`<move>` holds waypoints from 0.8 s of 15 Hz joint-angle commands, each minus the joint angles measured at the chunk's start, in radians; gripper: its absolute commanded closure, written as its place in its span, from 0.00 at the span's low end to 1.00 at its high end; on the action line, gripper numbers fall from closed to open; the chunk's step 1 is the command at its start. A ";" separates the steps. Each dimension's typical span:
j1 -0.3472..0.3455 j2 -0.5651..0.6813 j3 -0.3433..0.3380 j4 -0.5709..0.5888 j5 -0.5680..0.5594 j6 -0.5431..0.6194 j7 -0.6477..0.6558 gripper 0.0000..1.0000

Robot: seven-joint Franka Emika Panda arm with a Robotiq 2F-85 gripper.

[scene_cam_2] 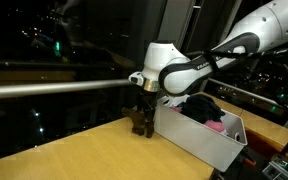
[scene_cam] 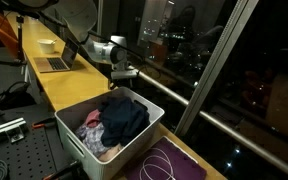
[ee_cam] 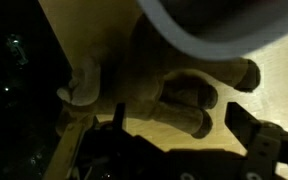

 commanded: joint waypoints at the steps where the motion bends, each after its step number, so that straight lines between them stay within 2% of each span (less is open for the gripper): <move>1: 0.002 0.069 -0.008 0.079 -0.030 -0.036 -0.041 0.00; 10: 0.013 0.190 -0.004 0.217 -0.018 -0.103 -0.090 0.00; 11: 0.016 0.196 -0.003 0.224 -0.016 -0.109 -0.090 0.25; 12: 0.018 0.198 -0.003 0.226 -0.016 -0.111 -0.090 0.26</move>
